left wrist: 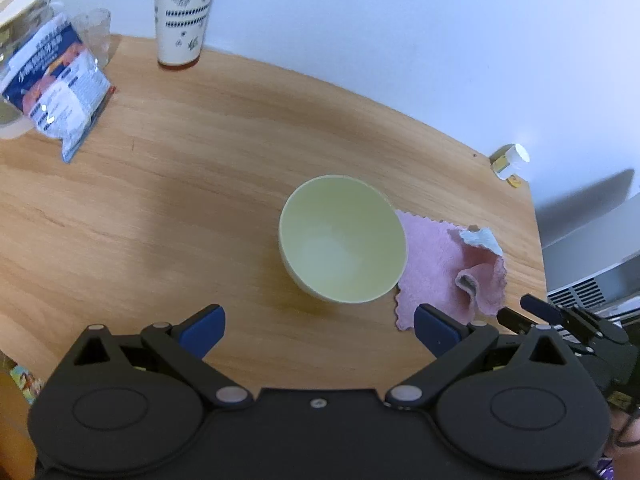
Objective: Clean bowl
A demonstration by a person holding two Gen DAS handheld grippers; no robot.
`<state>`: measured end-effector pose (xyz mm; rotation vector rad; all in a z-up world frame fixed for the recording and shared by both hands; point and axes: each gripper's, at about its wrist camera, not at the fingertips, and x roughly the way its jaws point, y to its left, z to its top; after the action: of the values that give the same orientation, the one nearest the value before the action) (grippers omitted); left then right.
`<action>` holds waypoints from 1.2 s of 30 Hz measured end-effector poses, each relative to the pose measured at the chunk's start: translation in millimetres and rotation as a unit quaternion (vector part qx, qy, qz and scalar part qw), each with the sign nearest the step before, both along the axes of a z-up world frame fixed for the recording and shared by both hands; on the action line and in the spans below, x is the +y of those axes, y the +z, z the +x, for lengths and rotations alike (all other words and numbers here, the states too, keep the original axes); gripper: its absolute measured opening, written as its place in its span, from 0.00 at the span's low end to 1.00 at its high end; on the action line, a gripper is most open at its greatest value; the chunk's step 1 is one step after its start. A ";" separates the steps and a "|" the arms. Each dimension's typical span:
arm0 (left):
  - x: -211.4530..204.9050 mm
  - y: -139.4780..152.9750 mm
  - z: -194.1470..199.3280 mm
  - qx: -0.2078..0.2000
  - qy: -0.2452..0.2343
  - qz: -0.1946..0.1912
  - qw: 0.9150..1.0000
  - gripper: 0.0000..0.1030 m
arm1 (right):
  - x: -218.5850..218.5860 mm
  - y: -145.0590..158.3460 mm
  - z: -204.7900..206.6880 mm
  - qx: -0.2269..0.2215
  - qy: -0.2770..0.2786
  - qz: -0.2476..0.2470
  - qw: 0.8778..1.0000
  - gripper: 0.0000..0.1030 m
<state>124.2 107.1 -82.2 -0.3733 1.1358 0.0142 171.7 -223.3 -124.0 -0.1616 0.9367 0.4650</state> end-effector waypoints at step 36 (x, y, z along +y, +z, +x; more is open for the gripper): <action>15.2 80.7 -53.3 -0.055 -0.181 0.112 0.976 0.99 | 115.6 93.6 -124.3 0.010 -0.206 0.050 0.977 0.89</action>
<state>71.0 122.2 -1.5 0.0368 1.0661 -0.1943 47.4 -107.7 -30.4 0.1297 0.9353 0.1283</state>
